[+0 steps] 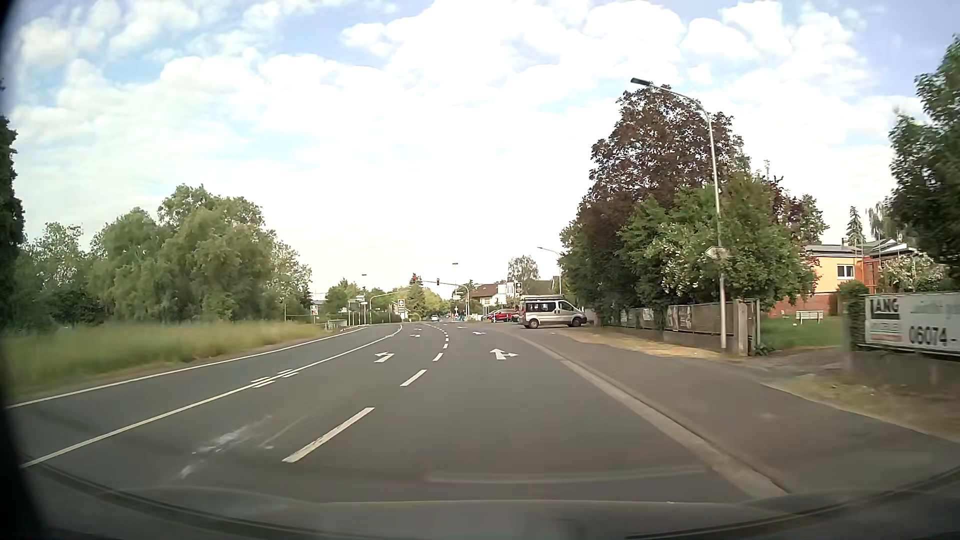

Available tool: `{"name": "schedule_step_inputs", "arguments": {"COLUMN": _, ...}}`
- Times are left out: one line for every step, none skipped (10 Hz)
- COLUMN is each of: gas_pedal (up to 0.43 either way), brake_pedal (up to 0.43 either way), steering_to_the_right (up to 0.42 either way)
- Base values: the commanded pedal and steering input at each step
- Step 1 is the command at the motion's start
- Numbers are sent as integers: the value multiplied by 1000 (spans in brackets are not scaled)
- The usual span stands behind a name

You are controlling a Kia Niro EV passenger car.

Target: Follow the waypoints while adhering to traffic rules and regulations

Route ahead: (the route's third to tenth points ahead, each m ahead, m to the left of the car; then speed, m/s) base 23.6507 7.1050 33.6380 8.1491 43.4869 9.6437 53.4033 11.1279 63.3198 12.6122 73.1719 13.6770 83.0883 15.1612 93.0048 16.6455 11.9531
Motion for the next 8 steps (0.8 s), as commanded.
{"name": "schedule_step_inputs", "arguments": {"gas_pedal": 0, "brake_pedal": 30, "steering_to_the_right": -9}}
{"name": "schedule_step_inputs", "arguments": {"gas_pedal": 0, "brake_pedal": 30, "steering_to_the_right": -10}}
{"name": "schedule_step_inputs", "arguments": {"gas_pedal": 0, "brake_pedal": 30, "steering_to_the_right": -10}}
{"name": "schedule_step_inputs", "arguments": {"gas_pedal": 0, "brake_pedal": 30, "steering_to_the_right": -11}}
{"name": "schedule_step_inputs", "arguments": {"gas_pedal": 0, "brake_pedal": 30, "steering_to_the_right": -14}}
{"name": "schedule_step_inputs", "arguments": {"gas_pedal": 0, "brake_pedal": 30, "steering_to_the_right": -14}}
{"name": "schedule_step_inputs", "arguments": {"gas_pedal": 0, "brake_pedal": 30, "steering_to_the_right": -14}}
{"name": "schedule_step_inputs", "arguments": {"gas_pedal": 0, "brake_pedal": 30, "steering_to_the_right": -14}}
